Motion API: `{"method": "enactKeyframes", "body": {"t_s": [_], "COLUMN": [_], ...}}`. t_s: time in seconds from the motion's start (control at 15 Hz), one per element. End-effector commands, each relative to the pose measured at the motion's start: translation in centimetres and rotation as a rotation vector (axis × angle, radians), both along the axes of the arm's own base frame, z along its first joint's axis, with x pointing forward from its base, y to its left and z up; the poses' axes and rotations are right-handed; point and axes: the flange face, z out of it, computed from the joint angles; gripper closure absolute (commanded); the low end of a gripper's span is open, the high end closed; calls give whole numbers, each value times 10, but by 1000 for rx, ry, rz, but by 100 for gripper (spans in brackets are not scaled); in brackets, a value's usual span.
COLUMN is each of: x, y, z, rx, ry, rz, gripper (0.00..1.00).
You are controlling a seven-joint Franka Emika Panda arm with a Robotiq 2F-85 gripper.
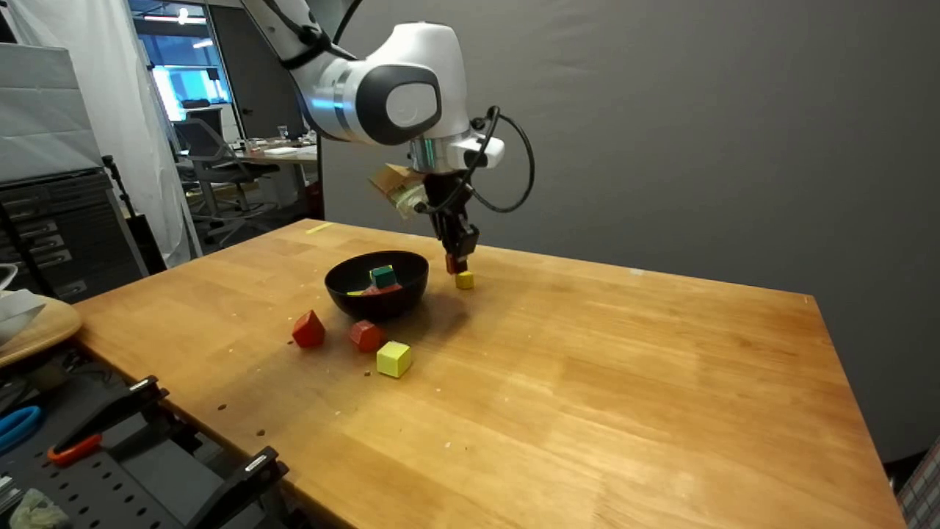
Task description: Put all the blocks in the bowl
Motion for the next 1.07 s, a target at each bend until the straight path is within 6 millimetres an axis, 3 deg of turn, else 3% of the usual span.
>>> {"method": "enactKeyframes", "body": {"t_s": [0.0,0.27,0.47,0.53,0.6,0.67,1.0], "x": [-9,-21,-30,-32,-33,-33,-11], "y": [50,105,116,114,109,104,61], "z": [60,56,35,28,24,24,61], "rx": [-6,36,38,39,38,35,-19], "ry": [-37,75,164,183,182,166,13], "rz": [119,215,218,210,198,187,109], "gripper": [87,87,84,54,54,47,9]}}
